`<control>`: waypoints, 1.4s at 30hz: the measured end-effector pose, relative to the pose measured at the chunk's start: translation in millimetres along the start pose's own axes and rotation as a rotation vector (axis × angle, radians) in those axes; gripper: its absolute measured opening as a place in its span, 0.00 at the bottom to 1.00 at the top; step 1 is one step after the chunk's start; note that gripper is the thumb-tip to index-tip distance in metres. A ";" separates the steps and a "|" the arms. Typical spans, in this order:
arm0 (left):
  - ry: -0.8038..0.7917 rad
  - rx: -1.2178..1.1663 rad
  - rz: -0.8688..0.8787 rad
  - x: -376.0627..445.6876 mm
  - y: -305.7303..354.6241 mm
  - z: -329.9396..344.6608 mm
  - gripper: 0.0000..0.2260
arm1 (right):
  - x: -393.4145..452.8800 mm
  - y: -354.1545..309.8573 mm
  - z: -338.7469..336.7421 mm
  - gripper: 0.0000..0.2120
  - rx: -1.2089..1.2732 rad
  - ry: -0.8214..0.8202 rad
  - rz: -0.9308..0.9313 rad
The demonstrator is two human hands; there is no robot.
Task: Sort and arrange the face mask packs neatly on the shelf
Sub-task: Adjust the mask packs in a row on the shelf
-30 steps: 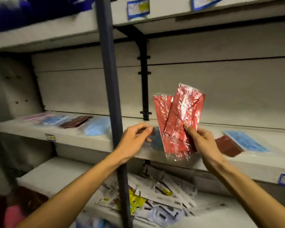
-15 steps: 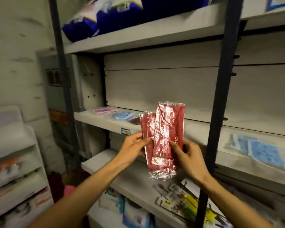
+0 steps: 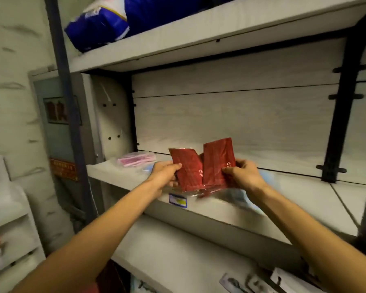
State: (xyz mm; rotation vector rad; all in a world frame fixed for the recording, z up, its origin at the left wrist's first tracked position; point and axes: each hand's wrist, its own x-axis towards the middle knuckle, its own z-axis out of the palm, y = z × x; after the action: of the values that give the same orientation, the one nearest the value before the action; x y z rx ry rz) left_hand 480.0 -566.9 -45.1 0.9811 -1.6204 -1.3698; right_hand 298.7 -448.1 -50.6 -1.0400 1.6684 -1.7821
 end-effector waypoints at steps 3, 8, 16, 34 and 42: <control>-0.120 0.109 0.001 53.3 3.5 8.9 0.10 | 39.8 1.6 7.1 0.11 -0.048 -0.043 0.113; -0.215 0.323 0.079 120.7 -11.5 32.5 0.14 | 81.2 10.1 21.3 0.08 -0.266 -0.050 0.138; -0.205 1.293 0.455 147.0 -23.3 35.2 0.26 | 93.7 17.7 29.8 0.13 -1.094 -0.029 0.030; -0.500 1.164 0.946 -40.1 -12.2 67.3 0.30 | -121.7 10.0 -67.2 0.25 -1.272 0.168 -0.283; -0.689 0.864 1.265 -155.6 -3.6 147.2 0.15 | -249.7 1.3 -179.5 0.18 -1.314 0.459 -0.221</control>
State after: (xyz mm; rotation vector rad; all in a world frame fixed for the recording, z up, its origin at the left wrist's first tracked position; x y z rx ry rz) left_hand 407.0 -368.2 -78.0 -0.3173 -2.6770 -0.0388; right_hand 304.9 -144.0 -95.9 -1.3463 3.2544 -0.8697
